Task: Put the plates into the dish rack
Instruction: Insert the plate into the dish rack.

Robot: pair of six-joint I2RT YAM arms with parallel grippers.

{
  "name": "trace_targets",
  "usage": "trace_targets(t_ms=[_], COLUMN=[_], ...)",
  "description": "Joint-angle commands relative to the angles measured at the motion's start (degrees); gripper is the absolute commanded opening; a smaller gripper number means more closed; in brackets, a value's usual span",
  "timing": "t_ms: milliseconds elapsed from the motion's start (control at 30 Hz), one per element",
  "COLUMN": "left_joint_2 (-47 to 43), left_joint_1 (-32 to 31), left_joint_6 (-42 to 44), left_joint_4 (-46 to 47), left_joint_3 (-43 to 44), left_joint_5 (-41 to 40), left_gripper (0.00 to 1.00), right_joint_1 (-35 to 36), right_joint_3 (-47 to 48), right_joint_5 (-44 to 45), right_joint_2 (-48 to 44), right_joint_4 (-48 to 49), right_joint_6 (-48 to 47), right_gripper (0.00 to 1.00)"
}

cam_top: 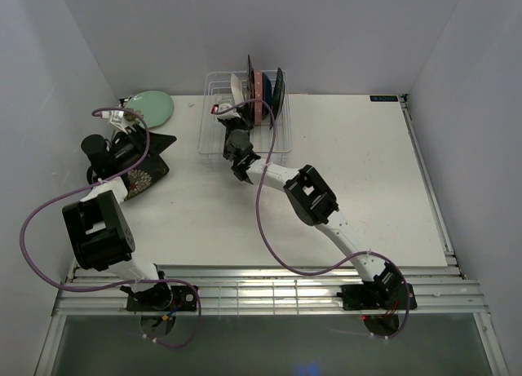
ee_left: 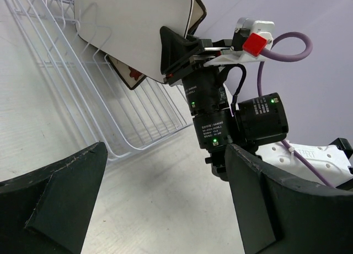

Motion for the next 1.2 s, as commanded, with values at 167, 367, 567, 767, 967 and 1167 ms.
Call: trace_targets(t_ms=[167, 367, 567, 767, 967, 1167], left_joint_2=[-2.34, -2.17, -1.73, -1.64, -1.29, -0.85], left_joint_1=[-0.18, -0.18, -0.35, -0.27, -0.27, -0.27], left_joint_6=[0.38, 0.29, 0.47, 0.56, 0.56, 0.38], left_joint_4=[-0.01, -0.10, -0.01, -0.18, -0.18, -0.18], left_joint_3=[-0.57, -0.57, -0.31, -0.31, -0.04, 0.22], left_joint_5=[0.58, 0.58, 0.58, 0.58, 0.67, 0.93], left_gripper=[0.98, 0.98, 0.98, 0.98, 0.98, 0.98], right_joint_1=[2.33, 2.60, 3.12, 3.56, 3.21, 0.58], right_joint_3=[-4.85, -9.69, -14.44, -19.27, -17.79, -8.92], right_joint_5=[6.19, 7.33, 8.92, 9.63, 6.56, -4.24], right_joint_2=[-8.72, -10.57, -13.82, -19.44, -23.14, -24.72], right_joint_4=[8.85, 7.79, 7.80, 0.96, -15.53, -39.45], right_joint_6=[7.22, 8.54, 9.42, 13.54, 21.89, 36.37], right_gripper=[0.10, 0.37, 0.40, 0.41, 0.41, 0.42])
